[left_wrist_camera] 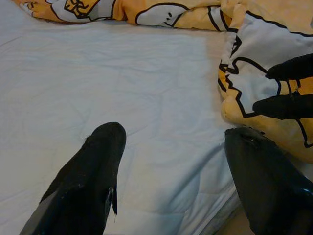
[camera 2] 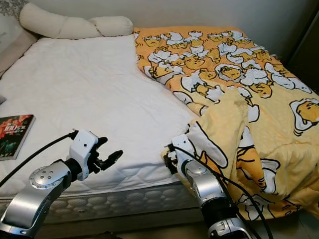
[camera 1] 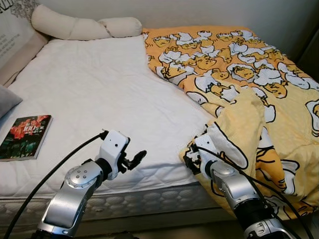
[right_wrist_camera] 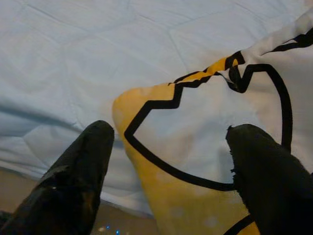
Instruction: Clean up the room
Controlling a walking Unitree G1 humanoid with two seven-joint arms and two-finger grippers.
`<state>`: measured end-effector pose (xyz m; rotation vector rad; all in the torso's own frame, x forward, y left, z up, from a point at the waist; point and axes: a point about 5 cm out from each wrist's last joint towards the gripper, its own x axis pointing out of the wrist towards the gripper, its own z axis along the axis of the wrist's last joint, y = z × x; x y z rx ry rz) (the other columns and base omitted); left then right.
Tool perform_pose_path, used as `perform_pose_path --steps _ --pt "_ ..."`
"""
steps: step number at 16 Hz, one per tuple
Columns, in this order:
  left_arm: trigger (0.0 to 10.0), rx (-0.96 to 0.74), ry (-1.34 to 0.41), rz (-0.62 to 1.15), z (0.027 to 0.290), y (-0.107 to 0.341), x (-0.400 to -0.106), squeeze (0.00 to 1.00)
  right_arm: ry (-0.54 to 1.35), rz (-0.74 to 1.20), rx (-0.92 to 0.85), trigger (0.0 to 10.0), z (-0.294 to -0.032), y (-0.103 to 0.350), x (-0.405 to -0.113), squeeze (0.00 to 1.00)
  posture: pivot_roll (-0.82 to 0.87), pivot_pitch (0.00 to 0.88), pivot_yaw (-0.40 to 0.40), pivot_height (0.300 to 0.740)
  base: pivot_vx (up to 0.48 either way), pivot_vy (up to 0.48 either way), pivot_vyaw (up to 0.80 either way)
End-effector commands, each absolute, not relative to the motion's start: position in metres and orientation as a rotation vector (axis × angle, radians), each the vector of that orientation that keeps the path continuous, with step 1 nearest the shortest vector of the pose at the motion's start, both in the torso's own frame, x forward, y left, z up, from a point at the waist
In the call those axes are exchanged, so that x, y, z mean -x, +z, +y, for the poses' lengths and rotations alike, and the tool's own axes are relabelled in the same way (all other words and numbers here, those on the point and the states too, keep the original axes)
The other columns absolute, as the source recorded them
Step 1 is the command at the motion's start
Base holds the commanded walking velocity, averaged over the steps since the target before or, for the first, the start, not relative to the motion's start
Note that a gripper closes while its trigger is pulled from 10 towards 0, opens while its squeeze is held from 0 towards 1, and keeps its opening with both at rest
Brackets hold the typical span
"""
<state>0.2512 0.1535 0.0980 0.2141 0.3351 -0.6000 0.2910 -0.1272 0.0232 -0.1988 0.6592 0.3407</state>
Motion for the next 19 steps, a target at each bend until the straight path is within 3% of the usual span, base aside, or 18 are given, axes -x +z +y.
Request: perform_pose_path --steps 1,11,12,13,14,19 --pt "10.0 -0.226 -0.607 0.347 0.154 0.098 -0.252 0.0 0.333 0.649 0.203 10.0 -0.128 0.025 -0.293 1.0 0.0 0.0 0.02 0.74 0.0 0.0 0.0" --pt "10.0 -0.226 -0.607 0.347 0.154 0.098 -0.252 0.0 0.333 0.649 0.203 10.0 -0.128 0.025 -0.293 1.0 0.0 0.0 0.02 0.74 0.0 0.0 0.0" --pt "10.0 -0.27 -0.686 0.381 0.148 0.096 -0.251 0.0 0.391 0.656 0.276 8.6 -0.118 0.019 -0.308 0.0 0.08 0.033 0.027 0.74 0.0 0.0 0.0" --pt "10.0 -0.295 -0.725 0.398 0.145 0.095 -0.249 0.0 0.433 0.653 0.321 7.5 -0.112 0.019 -0.314 0.0 0.08 0.033 0.027 0.74 0.0 0.0 0.0" --pt "10.0 -0.326 -0.747 0.43 0.143 0.088 -0.246 0.0 0.476 0.647 0.369 4.7 -0.106 0.02 -0.319 0.0 0.07 0.05 0.036 0.74 0.0 0.0 0.0" --pt "10.0 -0.324 -0.756 0.435 0.139 0.088 -0.251 0.0 0.487 0.635 0.363 3.6 -0.102 0.019 -0.319 0.0 0.06 0.036 0.046 0.74 0.0 0.0 0.0"
